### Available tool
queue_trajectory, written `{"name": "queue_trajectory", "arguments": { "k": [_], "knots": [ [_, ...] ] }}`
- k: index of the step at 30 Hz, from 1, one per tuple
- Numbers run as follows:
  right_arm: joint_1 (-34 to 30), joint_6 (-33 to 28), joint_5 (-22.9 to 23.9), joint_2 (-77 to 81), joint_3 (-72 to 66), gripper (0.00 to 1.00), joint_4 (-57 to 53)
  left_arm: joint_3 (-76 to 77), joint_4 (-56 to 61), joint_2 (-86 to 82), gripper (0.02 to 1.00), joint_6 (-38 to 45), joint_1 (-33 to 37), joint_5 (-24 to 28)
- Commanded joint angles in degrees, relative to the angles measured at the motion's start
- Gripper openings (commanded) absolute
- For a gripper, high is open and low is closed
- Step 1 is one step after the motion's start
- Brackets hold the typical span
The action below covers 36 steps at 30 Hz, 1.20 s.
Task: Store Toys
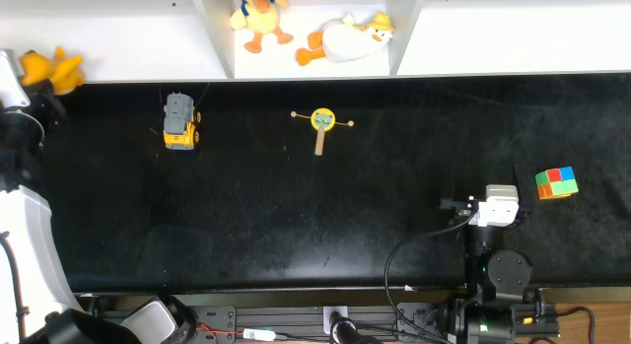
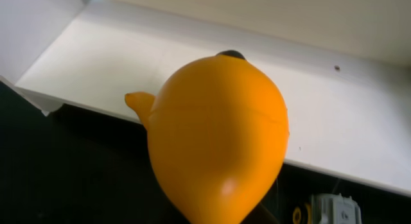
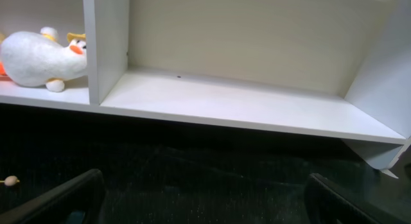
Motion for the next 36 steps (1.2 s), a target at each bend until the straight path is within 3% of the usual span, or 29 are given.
{"name": "queue_trajectory", "arguments": {
  "k": [1, 16, 36],
  "knots": [
    [-0.2, -0.2, 0.4, -0.4, -0.8, 0.996, 0.2, 1.3, 1.9, 1.7, 0.093, -3.0, -0.1, -2.4],
    [-0.2, -0.2, 0.4, -0.4, -0.8, 0.996, 0.2, 10.0, 0.0, 12.1, 0.106, -3.3, -2.1, -2.2],
    [-0.2, -0.2, 0.4, -0.4, -0.8, 0.996, 0.2, 10.2, 3.4, 18.1, 0.128, -3.1, -4.7, -5.0]
  ]
}}
